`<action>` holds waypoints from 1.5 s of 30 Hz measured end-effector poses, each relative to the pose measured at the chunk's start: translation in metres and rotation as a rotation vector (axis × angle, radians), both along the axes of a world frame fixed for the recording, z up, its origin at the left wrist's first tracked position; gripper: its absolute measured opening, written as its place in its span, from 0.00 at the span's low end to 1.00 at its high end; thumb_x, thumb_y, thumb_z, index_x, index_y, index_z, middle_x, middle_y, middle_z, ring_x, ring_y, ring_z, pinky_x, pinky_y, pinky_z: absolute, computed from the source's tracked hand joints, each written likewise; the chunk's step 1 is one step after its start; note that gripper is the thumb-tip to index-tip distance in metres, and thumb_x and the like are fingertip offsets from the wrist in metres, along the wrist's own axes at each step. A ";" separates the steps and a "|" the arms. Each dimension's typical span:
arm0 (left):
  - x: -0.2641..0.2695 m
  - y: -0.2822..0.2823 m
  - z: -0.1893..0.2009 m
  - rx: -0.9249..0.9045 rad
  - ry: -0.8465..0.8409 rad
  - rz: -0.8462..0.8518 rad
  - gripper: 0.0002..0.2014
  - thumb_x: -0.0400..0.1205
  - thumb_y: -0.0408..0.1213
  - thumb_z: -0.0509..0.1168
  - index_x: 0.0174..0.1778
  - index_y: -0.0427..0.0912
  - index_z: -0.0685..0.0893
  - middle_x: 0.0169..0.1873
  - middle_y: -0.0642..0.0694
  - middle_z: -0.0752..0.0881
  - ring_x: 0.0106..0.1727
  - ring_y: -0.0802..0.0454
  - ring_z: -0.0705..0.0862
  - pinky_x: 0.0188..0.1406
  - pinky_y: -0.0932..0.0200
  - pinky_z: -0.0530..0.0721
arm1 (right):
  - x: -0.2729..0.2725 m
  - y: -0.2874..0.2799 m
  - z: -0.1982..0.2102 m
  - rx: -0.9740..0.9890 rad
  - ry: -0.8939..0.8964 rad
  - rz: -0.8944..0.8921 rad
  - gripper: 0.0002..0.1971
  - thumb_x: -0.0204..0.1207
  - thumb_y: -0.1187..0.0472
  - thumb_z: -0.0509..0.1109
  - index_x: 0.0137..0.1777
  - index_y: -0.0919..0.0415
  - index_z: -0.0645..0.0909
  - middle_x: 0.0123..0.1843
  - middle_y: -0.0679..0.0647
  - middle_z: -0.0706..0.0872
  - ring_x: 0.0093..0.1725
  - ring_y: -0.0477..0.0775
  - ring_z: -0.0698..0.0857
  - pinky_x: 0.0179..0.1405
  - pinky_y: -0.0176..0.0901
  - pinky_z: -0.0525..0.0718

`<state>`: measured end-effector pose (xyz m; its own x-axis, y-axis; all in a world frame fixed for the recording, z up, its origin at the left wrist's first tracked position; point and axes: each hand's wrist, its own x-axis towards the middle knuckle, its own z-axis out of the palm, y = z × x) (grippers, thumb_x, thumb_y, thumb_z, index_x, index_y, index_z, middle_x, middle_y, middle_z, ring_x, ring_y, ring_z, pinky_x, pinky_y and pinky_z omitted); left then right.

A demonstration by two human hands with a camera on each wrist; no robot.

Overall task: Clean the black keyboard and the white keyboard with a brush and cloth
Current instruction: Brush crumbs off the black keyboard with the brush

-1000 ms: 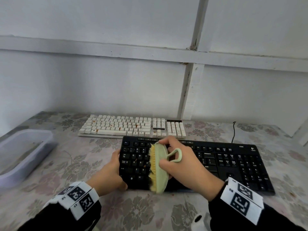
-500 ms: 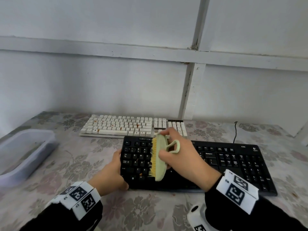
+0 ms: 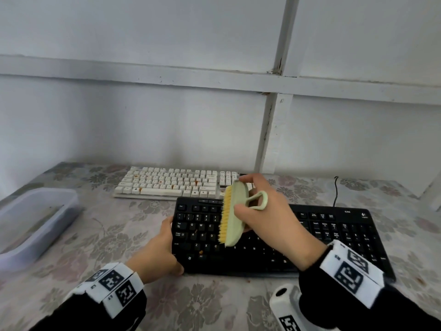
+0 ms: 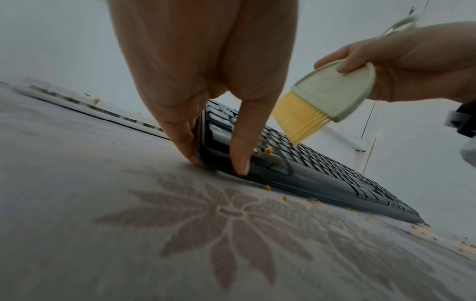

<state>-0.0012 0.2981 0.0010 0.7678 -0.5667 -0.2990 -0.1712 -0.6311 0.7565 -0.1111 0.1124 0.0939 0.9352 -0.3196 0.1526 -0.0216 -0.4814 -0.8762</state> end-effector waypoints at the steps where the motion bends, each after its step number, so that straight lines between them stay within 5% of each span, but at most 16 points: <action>1: 0.000 0.000 0.000 0.004 -0.003 -0.001 0.53 0.67 0.23 0.71 0.77 0.57 0.43 0.50 0.50 0.81 0.53 0.53 0.80 0.47 0.60 0.80 | 0.001 0.001 -0.002 -0.012 0.009 0.008 0.19 0.74 0.69 0.66 0.61 0.51 0.71 0.44 0.59 0.84 0.37 0.56 0.88 0.28 0.36 0.88; 5: 0.000 -0.001 0.000 0.006 -0.011 -0.002 0.53 0.66 0.24 0.71 0.77 0.56 0.43 0.49 0.49 0.82 0.51 0.53 0.81 0.47 0.60 0.82 | -0.009 0.012 -0.022 -0.064 0.134 0.113 0.18 0.73 0.66 0.65 0.60 0.48 0.70 0.43 0.60 0.85 0.33 0.61 0.84 0.32 0.53 0.89; 8: 0.000 0.000 0.000 -0.004 -0.017 -0.007 0.52 0.66 0.23 0.71 0.77 0.56 0.44 0.49 0.48 0.83 0.50 0.54 0.82 0.43 0.62 0.82 | -0.021 0.016 -0.028 -0.023 0.226 0.202 0.18 0.73 0.67 0.65 0.59 0.48 0.71 0.36 0.56 0.78 0.27 0.47 0.73 0.25 0.41 0.79; 11: 0.000 0.000 0.000 -0.003 -0.016 -0.009 0.53 0.67 0.23 0.71 0.77 0.55 0.43 0.50 0.49 0.82 0.51 0.54 0.82 0.43 0.64 0.80 | -0.024 0.012 -0.020 0.053 0.254 0.207 0.17 0.71 0.68 0.67 0.56 0.49 0.75 0.37 0.53 0.80 0.29 0.47 0.79 0.29 0.44 0.87; 16: 0.000 -0.001 -0.001 -0.005 -0.004 -0.004 0.53 0.67 0.23 0.72 0.77 0.56 0.43 0.51 0.50 0.82 0.52 0.55 0.81 0.43 0.64 0.78 | -0.001 0.000 0.003 0.080 0.025 0.056 0.18 0.73 0.71 0.66 0.60 0.53 0.75 0.44 0.55 0.84 0.32 0.45 0.87 0.28 0.37 0.86; 24: 0.001 0.000 0.000 0.003 -0.032 -0.023 0.53 0.67 0.24 0.71 0.77 0.54 0.43 0.49 0.51 0.82 0.50 0.55 0.81 0.40 0.66 0.78 | 0.007 0.018 -0.019 -0.035 0.074 0.122 0.18 0.74 0.68 0.65 0.60 0.50 0.70 0.47 0.62 0.85 0.40 0.62 0.87 0.35 0.50 0.90; 27: 0.003 -0.001 -0.003 -0.011 -0.029 -0.017 0.53 0.65 0.24 0.71 0.77 0.54 0.44 0.48 0.51 0.82 0.51 0.54 0.81 0.40 0.65 0.78 | -0.003 0.023 -0.025 -0.010 0.165 0.186 0.18 0.74 0.67 0.65 0.59 0.48 0.70 0.45 0.67 0.83 0.34 0.58 0.80 0.35 0.55 0.89; 31: 0.004 -0.001 -0.004 -0.016 -0.030 -0.013 0.53 0.65 0.24 0.71 0.76 0.56 0.44 0.48 0.51 0.82 0.50 0.54 0.82 0.40 0.64 0.79 | -0.011 0.023 -0.020 0.030 0.219 0.230 0.17 0.73 0.67 0.66 0.59 0.50 0.72 0.47 0.65 0.83 0.36 0.53 0.84 0.32 0.43 0.90; 36: 0.000 0.001 0.001 -0.016 -0.023 -0.025 0.52 0.67 0.24 0.70 0.76 0.55 0.43 0.49 0.50 0.82 0.50 0.56 0.81 0.44 0.63 0.81 | 0.004 0.010 -0.002 0.023 0.039 0.081 0.17 0.74 0.68 0.66 0.60 0.51 0.72 0.45 0.56 0.85 0.35 0.51 0.88 0.30 0.36 0.87; 45: 0.000 0.001 0.000 -0.028 -0.021 -0.011 0.52 0.66 0.23 0.71 0.77 0.54 0.44 0.48 0.49 0.82 0.50 0.53 0.82 0.40 0.65 0.79 | -0.005 0.024 -0.023 -0.026 0.211 0.203 0.18 0.74 0.66 0.66 0.61 0.50 0.70 0.44 0.64 0.84 0.35 0.54 0.81 0.37 0.57 0.89</action>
<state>-0.0011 0.2986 0.0010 0.7671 -0.5834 -0.2669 -0.1942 -0.6077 0.7701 -0.1159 0.1362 0.0705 0.9916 -0.1210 -0.0466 -0.1030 -0.5166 -0.8500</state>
